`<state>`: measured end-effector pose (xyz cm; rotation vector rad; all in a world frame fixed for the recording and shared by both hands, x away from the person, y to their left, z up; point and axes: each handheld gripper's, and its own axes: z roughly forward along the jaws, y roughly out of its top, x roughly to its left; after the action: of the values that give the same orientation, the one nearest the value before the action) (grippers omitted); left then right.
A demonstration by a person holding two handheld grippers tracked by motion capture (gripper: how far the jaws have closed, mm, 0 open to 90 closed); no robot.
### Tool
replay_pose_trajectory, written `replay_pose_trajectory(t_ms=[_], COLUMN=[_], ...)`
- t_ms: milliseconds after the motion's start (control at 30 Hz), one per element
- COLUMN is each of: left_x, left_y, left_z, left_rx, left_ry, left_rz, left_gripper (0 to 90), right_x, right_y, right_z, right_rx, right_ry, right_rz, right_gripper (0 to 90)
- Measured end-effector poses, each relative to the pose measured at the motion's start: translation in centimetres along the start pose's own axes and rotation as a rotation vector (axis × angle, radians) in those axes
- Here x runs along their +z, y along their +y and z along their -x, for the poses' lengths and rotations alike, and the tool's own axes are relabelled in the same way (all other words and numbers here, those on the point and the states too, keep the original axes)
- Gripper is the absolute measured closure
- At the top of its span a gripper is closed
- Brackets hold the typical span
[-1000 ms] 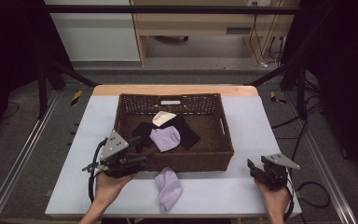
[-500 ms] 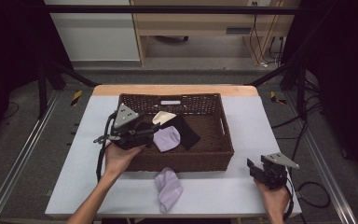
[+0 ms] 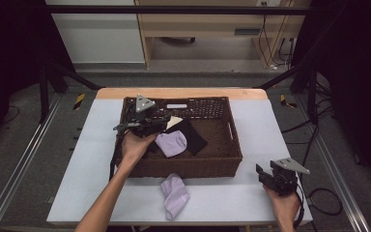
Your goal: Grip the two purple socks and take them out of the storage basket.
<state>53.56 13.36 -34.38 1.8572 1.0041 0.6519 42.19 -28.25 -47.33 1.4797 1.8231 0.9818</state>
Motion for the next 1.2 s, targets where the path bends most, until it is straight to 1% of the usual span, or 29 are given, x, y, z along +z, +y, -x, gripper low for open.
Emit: replay_pose_trajectory(t_ms=[33,67,100,167,200,233,300,333,367,400,433,500,533,567,600,633,667,700,733,767,800,833,867,900,933,1033,1100,1133,1200], left_x=[0.8,1.2,1.6,2.3,2.3,2.7,3.4,4.0,4.0,4.3,4.3,4.5,4.7,4.7,5.0,5.1,5.1,5.5,5.7,5.7,5.9,6.1,6.1,6.4,6.4,6.6,6.8,6.9,7.1], left_y=[-0.1,-0.2,-0.3,-0.5,-0.5,-0.7,-1.1,-1.5,-1.5,-1.7,-1.7,-1.9,-2.2,-2.2,-2.3,-2.4,-2.4,-2.6,-2.6,-2.6,-2.7,-2.8,-2.8,-3.0,-3.0,-3.0,-3.1,-3.2,-3.3], left_z=[-0.1,-0.1,-0.1,-0.2,-0.2,-0.2,-0.2,-0.2,-0.2,-0.1,-0.1,0.0,0.1,0.1,0.2,0.3,0.3,0.6,0.7,0.7,0.8,0.7,0.7,0.4,0.4,0.1,0.0,0.0,0.0], left_rx=[-0.009,-0.010,-0.010,-0.004,-0.004,-0.004,0.006,0.019,0.019,0.023,0.023,0.036,0.054,0.054,0.063,0.064,0.064,0.088,0.098,0.098,0.100,0.088,0.088,0.059,0.059,0.021,0.015,0.013,0.012], left_ry=[0.004,0.010,0.007,0.013,0.013,0.015,0.012,0.013,0.013,0.004,0.004,0.005,0.012,0.012,0.025,0.026,0.026,0.045,0.053,0.053,0.054,0.049,0.049,0.052,0.052,0.042,0.042,0.044,0.046], left_rz=[-0.021,-0.033,-0.044,-0.068,-0.068,-0.083,-0.129,-0.164,-0.164,-0.193,-0.193,-0.208,-0.237,-0.237,-0.265,-0.277,-0.277,-0.320,-0.339,-0.339,-0.351,-0.376,-0.376,-0.412,-0.412,-0.433,-0.443,-0.465,-0.489], left_gripper=[36.7,37.0,37.2,38.1,38.1,38.2,39.1,39.5,39.9,40.2,40.7,42.0,42.4,42.8,43.1,43.9,44.8,45.4,45.7,46.0,46.0,45.9,45.4,44.7,44.7,44.8,44.8,44.8,44.7], right_x=[0.0,0.0,0.0,0.1,0.1,0.1,0.0,0.0,0.0,0.1,0.1,0.2,0.1,0.1,0.1,0.0,0.0,0.0,0.0,0.0,-0.1,-0.1,-0.1,0.0,0.0,0.1,0.1,0.2,0.2], right_y=[0.0,0.0,0.0,0.0,0.0,0.0,0.0,0.0,0.0,0.0,0.0,0.0,0.0,0.0,0.0,-0.1,-0.1,-0.1,-0.1,-0.1,-0.2,-0.3,-0.3,-0.4,-0.4,-0.4,-0.4,-0.4,-0.4], right_z=[0.0,0.0,0.0,-0.1,0.0,0.0,0.0,0.0,0.0,0.0,0.0,0.0,0.0,0.0,0.0,0.0,0.0,0.1,0.1,0.1,0.2,0.2,0.2,0.2,0.2,0.1,0.1,0.0,0.0], right_rx=[-0.001,0.000,0.000,0.001,0.002,0.000,0.001,0.000,0.000,0.000,0.000,0.000,0.000,0.000,0.002,0.002,0.002,0.010,0.009,0.009,0.009,0.010,0.009,0.010,0.010,0.009,0.004,0.003,0.004], right_ry=[0.000,0.002,0.002,0.002,0.001,0.001,0.002,0.002,0.002,0.000,0.000,0.001,0.002,0.002,0.004,0.004,0.004,0.005,0.003,0.003,0.003,0.002,0.003,0.005,0.004,0.005,0.006,0.007,0.006], right_rz=[0.000,-0.001,-0.001,-0.002,-0.002,-0.003,-0.004,-0.003,-0.003,-0.004,-0.004,-0.007,-0.006,-0.006,-0.005,-0.006,-0.006,-0.011,-0.007,-0.007,-0.007,-0.008,-0.010,-0.014,-0.017,-0.023,-0.024,-0.030,-0.030], right_gripper=[42.3,42.3,42.3,42.3,42.3,42.3,42.3,42.3,42.3,42.3,42.3,42.3,42.3,42.3,42.2,42.2,42.2,42.2,42.1,42.1,42.2,42.2,42.2,42.1,41.9,41.9,41.9,41.8,41.6])
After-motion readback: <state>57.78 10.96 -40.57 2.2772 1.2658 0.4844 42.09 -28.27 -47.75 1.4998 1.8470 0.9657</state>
